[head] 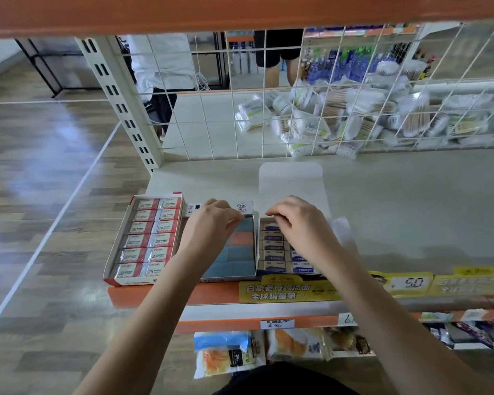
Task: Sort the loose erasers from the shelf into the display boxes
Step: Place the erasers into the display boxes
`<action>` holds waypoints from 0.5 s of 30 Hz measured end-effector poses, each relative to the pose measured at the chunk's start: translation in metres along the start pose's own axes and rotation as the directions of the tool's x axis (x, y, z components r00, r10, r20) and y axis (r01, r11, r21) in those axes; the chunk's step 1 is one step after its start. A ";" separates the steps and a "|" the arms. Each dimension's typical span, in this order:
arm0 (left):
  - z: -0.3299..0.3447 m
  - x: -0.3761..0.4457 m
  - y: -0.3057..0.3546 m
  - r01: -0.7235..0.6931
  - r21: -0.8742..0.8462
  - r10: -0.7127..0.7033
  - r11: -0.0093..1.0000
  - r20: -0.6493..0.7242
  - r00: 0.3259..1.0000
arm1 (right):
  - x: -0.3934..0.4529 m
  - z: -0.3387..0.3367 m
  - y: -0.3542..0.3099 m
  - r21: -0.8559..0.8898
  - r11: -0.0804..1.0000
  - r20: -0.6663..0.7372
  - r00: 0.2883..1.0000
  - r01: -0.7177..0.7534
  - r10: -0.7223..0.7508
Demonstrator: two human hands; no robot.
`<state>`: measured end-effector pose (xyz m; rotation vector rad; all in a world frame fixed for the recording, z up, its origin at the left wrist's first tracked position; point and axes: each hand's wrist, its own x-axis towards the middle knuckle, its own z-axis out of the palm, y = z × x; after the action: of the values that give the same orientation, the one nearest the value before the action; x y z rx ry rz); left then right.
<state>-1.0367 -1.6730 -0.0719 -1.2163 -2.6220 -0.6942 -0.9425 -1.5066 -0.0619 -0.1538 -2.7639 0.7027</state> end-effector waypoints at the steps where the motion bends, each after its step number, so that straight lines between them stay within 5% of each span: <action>1: 0.002 -0.001 -0.001 -0.008 0.016 0.008 1.000 -0.018 1.000 | 0.000 0.001 0.001 -0.003 1.000 -0.001 1.000 -0.001 0.001; 10: -0.014 0.027 0.010 0.007 0.136 -0.021 0.991 0.097 0.995 | 0.011 -0.022 0.006 -0.013 1.000 0.133 0.991 0.023 -0.021; 15: -0.017 0.120 0.086 -0.161 0.090 0.152 0.983 0.092 0.984 | 0.021 -0.092 0.062 -0.228 0.968 0.119 0.984 -0.104 0.134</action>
<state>-1.0512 -1.5518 0.0128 -1.4328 -2.5563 -0.4912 -0.9330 -1.4074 -0.0097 -0.3337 -2.9775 0.4456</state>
